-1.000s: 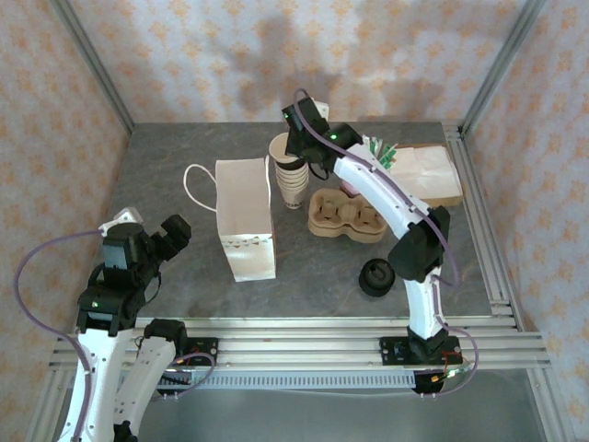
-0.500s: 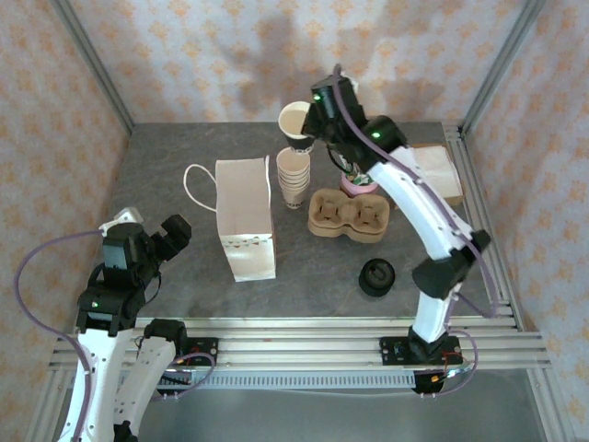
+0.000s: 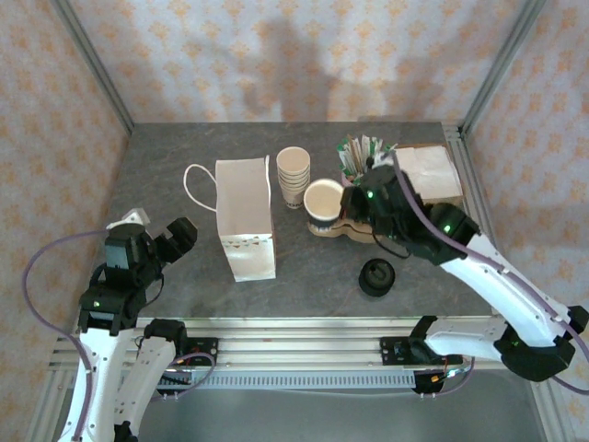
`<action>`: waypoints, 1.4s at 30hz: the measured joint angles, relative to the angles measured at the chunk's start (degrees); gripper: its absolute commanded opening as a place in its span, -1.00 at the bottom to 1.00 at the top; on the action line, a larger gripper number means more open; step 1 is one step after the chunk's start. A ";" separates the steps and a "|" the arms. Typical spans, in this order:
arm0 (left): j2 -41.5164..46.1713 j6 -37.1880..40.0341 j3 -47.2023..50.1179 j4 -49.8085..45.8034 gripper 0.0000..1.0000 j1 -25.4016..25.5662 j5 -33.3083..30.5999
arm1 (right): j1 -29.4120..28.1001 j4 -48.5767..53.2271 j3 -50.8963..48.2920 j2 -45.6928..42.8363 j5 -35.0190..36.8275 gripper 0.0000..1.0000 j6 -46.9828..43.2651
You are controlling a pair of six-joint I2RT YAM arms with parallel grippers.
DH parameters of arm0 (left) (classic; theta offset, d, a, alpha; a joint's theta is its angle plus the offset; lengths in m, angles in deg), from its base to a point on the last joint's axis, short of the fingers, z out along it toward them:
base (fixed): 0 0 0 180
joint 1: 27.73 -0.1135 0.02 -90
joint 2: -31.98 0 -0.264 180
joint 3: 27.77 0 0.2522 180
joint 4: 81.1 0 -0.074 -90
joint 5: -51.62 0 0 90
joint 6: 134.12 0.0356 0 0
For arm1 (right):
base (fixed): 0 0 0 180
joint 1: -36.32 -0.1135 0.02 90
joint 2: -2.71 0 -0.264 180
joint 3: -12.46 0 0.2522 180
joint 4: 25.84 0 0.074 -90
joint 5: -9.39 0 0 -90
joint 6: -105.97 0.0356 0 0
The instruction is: Pack the takeout coffee
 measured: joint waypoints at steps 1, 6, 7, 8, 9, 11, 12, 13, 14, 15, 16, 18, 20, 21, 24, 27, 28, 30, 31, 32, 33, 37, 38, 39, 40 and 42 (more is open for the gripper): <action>0.26 0.04 0.00 -0.02 0.83 0.02 0.24 | -0.44 -0.35 -2.67 -0.83 -0.35 -1.00 0.81; 2.08 0.83 0.00 -1.73 0.57 0.02 3.06 | -2.34 -4.94 -16.35 -2.64 -2.14 -1.00 3.78; 2.36 1.20 0.00 -2.27 0.55 0.02 4.37 | -2.58 -6.34 -18.93 -2.60 -2.51 -1.00 4.22; 2.60 1.53 0.00 -2.75 0.52 0.02 5.55 | -2.78 -7.96 -21.46 -2.54 -2.95 -1.00 4.66; 2.78 1.77 0.00 -3.28 0.49 0.02 7.10 | -2.89 -9.29 -23.61 -2.54 -3.39 -1.00 5.07; 3.32 2.12 0.00 -4.24 0.42 0.02 10.60 | -2.97 -11.96 -27.28 -2.47 -4.00 -1.00 5.62; 3.67 2.25 0.00 -4.72 0.39 0.02 12.02 | -2.97 -13.00 -28.46 -2.43 -4.09 -1.00 5.70; 4.20 2.47 0.00 -5.18 0.38 0.07 13.51 | -2.97 -13.94 -29.35 -2.36 -4.09 -1.00 5.86; 4.96 2.75 -0.04 -5.79 0.34 0.07 14.91 | -2.97 -14.99 -30.10 -2.23 -4.07 -1.00 6.05; 5.73 3.10 -0.13 -6.36 0.27 0.07 15.87 | -2.97 -15.58 -30.45 -2.14 -4.04 -1.00 6.10; 6.62 3.32 -0.55 -7.48 0.20 0.07 16.92 | -2.97 -16.50 -30.77 -2.05 -4.04 -1.00 6.10; 8.57 3.74 -1.79 -9.20 0.14 0.07 19.10 | -2.97 -18.34 -31.28 -1.79 -4.00 -1.00 6.12; 10.60 3.72 -2.80 -9.77 0.10 0.07 22.43 | -2.97 -19.85 -31.89 -1.42 -3.78 -1.00 6.14; 11.34 3.72 -2.93 -9.86 0.08 0.07 24.02 | -2.97 -20.31 -32.15 -1.20 -3.58 -1.00 6.14; 12.81 3.67 -2.78 -10.60 0.03 0.07 28.59 | -2.97 -21.53 -33.35 -0.70 -3.08 -1.00 6.29; 14.08 2.99 -0.59 -10.29 0.01 0.07 32.02 | -2.97 -22.03 -34.47 -0.63 -2.32 -1.00 6.51; 14.23 2.73 0.46 -10.32 0.01 0.09 33.03 | -2.97 -22.05 -34.69 -0.61 -1.95 -1.00 6.67; 14.16 2.38 1.81 -10.29 0.01 0.20 34.21 | -2.97 -22.25 -34.77 -0.42 -1.40 -1.00 6.75; 14.19 2.14 2.32 -10.29 0.01 0.37 34.58 | -2.97 -22.56 -34.77 -0.24 -1.16 -1.00 6.78; 14.19 2.12 2.69 -10.25 0.01 0.72 34.88 | -2.97 -22.88 -34.77 0.02 -0.96 -1.00 6.93; 14.19 2.10 2.91 -10.23 0.01 1.01 34.99 | -2.97 -23.15 -34.80 0.26 -0.79 -1.00 6.97; 14.19 1.70 4.31 -9.44 0.00 1.31 35.71 | -2.97 -23.96 -34.82 1.86 -0.57 -0.97 7.37; 14.19 1.53 4.90 -8.94 -0.01 1.31 35.76 | -2.97 -24.06 -34.82 2.10 -0.57 -0.96 7.48; 14.19 1.29 5.60 -8.31 -0.01 1.31 35.78 | -2.97 -24.09 -34.82 2.25 -0.57 -0.95 7.63; 14.19 1.03 6.45 -7.48 -0.01 1.31 35.78 | -2.97 -24.11 -34.84 2.29 -0.57 -0.93 7.80; 14.19 0.28 7.93 -6.16 -0.02 1.31 35.80 | -2.97 -24.15 -34.86 2.29 -0.44 -0.86 8.11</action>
